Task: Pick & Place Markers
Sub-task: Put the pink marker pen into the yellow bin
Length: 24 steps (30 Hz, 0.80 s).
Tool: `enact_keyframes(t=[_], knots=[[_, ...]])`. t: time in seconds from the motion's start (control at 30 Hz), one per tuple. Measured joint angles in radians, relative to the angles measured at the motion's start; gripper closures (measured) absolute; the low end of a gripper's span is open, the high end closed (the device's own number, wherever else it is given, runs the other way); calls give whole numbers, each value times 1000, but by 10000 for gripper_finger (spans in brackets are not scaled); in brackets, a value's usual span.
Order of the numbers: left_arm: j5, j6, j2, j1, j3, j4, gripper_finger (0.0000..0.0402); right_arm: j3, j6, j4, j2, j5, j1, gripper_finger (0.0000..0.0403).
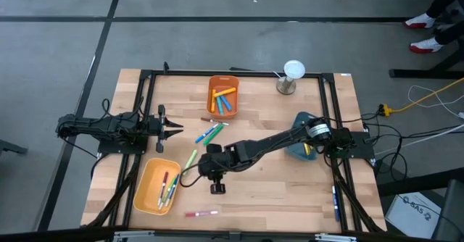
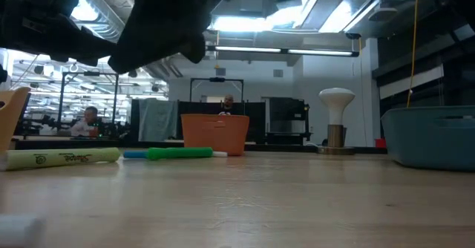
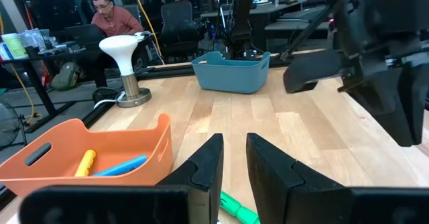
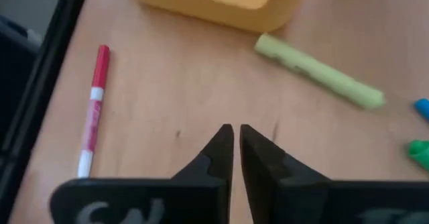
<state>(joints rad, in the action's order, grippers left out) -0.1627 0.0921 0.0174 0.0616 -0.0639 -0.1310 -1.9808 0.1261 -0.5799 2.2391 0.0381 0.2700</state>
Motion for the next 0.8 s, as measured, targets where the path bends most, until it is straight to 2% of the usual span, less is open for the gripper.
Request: enact_keyframes(t=[0.13,0.3,0.47,0.63,0.8], knots=[[0,0,0,0,0,0,342,0,34,-17,0,-65,6,342],[0,0,0,0,0,0,343,8,101,-32,0,-77,9,269],[0,0,0,0,0,0,343,8,91,-35,0,-118,9,214],[0,0,0,0,0,0,343,8,100,-51,0,-172,9,195],[0,0,0,0,0,0,341,8,99,-76,0,-170,17,193]])
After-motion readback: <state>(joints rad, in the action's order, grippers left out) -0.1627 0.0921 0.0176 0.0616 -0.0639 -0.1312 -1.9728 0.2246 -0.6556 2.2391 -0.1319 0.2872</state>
